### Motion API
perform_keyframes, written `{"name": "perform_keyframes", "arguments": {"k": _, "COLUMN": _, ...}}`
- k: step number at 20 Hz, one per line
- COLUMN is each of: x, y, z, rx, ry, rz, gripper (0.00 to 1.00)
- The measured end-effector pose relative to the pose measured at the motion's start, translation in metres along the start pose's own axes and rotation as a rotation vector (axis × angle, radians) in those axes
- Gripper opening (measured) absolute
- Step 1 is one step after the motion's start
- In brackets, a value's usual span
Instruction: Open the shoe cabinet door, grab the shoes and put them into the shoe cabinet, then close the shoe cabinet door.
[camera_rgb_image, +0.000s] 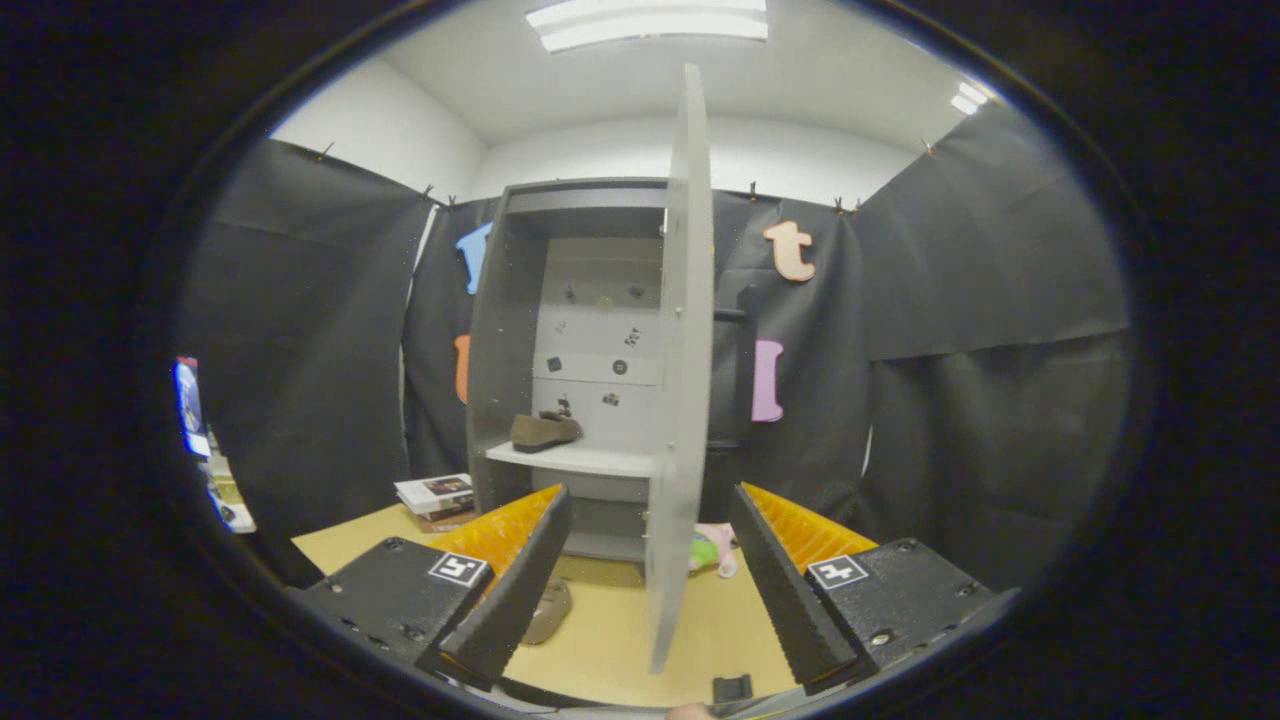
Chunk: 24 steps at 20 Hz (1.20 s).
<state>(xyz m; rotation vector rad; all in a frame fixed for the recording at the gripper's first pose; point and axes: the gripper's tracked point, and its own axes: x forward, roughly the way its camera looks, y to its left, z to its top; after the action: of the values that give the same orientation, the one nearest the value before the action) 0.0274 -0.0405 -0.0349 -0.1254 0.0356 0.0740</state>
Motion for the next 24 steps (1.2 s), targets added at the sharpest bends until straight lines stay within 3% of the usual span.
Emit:
{"name": "perform_keyframes", "arguments": {"k": 10, "x": 0.056, "y": 0.098, "z": -0.085, "rx": 0.102, "ry": 0.030, "rz": 0.095, "gripper": 1.00}}
{"name": "perform_keyframes", "arguments": {"k": 18, "x": 0.125, "y": 0.122, "z": -0.182, "rx": 0.114, "ry": 0.126, "rz": 0.006, "gripper": 1.00}}
{"name": "perform_keyframes", "arguments": {"k": 24, "x": 0.164, "y": 0.130, "z": -0.251, "rx": 0.144, "ry": 0.226, "rz": 0.014, "gripper": 0.99}}
